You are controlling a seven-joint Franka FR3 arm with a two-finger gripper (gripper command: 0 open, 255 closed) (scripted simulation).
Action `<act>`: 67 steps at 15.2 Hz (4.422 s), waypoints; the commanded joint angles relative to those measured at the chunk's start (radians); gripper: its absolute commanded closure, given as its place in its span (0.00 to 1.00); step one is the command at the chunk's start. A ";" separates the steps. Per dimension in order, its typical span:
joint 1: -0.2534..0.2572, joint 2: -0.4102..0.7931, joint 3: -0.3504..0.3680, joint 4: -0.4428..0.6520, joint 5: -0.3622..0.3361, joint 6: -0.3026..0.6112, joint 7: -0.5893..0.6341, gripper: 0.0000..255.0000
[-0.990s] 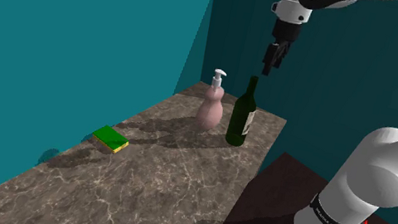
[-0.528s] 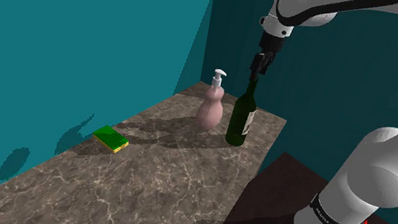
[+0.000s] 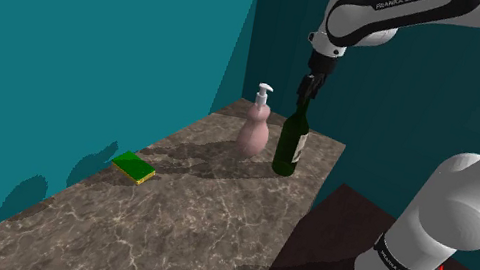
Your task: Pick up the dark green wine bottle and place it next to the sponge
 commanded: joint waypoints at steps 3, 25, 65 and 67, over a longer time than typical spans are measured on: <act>0.000 0.002 0.000 -0.002 0.000 0.004 0.000 0.00; 0.002 -0.029 0.011 0.109 0.002 -0.137 0.005 1.00; 0.019 0.080 0.025 0.755 0.032 -0.677 -0.005 1.00; 0.020 0.095 0.024 0.800 0.035 -0.706 -0.007 1.00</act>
